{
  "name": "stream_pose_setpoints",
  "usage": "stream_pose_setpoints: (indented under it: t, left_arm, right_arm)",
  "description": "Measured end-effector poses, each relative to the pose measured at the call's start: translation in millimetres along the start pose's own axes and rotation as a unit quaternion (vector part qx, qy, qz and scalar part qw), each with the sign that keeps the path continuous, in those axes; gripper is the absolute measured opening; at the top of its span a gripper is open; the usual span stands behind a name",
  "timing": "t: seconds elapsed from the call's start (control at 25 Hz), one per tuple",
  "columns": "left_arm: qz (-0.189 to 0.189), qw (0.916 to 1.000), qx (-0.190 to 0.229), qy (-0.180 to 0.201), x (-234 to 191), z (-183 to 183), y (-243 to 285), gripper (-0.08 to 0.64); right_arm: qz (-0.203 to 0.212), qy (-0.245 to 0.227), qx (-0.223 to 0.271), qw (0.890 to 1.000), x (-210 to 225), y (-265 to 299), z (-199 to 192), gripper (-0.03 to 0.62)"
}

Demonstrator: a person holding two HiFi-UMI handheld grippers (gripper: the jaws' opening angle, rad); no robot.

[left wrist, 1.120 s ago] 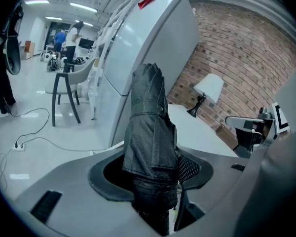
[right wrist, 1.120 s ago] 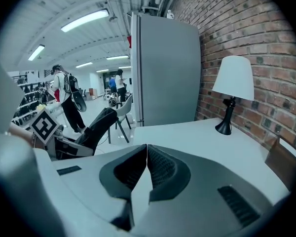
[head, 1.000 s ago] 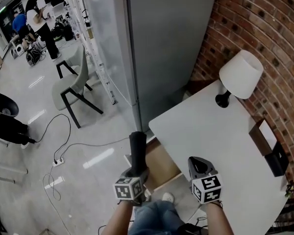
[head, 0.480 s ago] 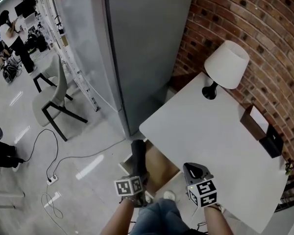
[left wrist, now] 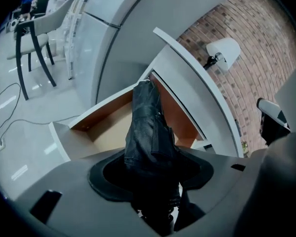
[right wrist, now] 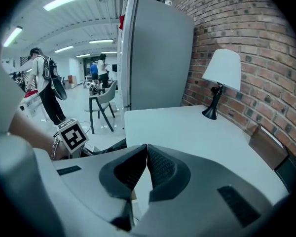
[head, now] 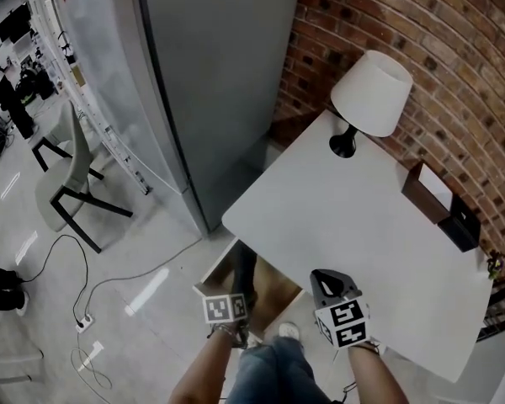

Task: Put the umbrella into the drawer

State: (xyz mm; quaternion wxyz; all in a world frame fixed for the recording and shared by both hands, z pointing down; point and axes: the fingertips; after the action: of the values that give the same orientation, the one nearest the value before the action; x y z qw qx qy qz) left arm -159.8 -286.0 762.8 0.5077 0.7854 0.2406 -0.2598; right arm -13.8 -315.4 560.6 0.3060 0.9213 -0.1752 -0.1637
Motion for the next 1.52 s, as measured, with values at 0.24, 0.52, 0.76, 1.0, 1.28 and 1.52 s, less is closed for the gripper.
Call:
stream_pose_setpoints:
  t: [0.24, 0.52, 0.76, 1.0, 1.28, 1.52]
  left_arm:
    - [-0.005, 0.9999, -0.011, 0.01, -2.3, 1.6, 33.7, 0.235]
    - [0.0, 0.9998, 0.006, 0.018, -8.3, 12.6, 65.5, 0.235]
    - [-0.01, 0.9994, 0.019, 0.025, -14.7, 10.4, 90.0, 0.236]
    - [-0.023, 0.9991, -0.007, 0.036, -20.0, 0.2, 112.9, 0.241]
    - [-0.012, 0.9979, -0.037, 0.052, -32.9, -10.5, 132.4, 0.249]
    - [0.003, 0.9969, -0.058, 0.053, -47.1, -17.8, 149.1, 0.249]
  right_arm:
    - [-0.014, 0.045, -0.009, 0.999, 8.3, 10.7, -8.1, 0.002]
    - [-0.015, 0.063, -0.004, 0.998, 8.7, 11.6, -20.9, 0.002]
    - [-0.017, 0.061, 0.0, 0.998, 11.1, 9.3, -28.7, 0.002]
    - [-0.026, 0.068, 0.02, 0.997, 17.5, -3.4, -29.7, 0.002]
    - [-0.032, 0.075, 0.028, 0.996, 22.5, -7.4, -36.7, 0.002]
    - [-0.03, 0.076, 0.036, 0.996, 19.7, -10.2, -42.2, 0.002]
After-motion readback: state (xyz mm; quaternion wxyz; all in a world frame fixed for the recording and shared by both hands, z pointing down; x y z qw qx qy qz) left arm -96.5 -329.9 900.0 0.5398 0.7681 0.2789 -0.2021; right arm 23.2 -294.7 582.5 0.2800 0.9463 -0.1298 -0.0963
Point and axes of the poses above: the fingertips, and each gripper's own axes: y forward along the fingers, x to its right, z out of its top, and after that the axes turned 7 degrees about -z, right-handed
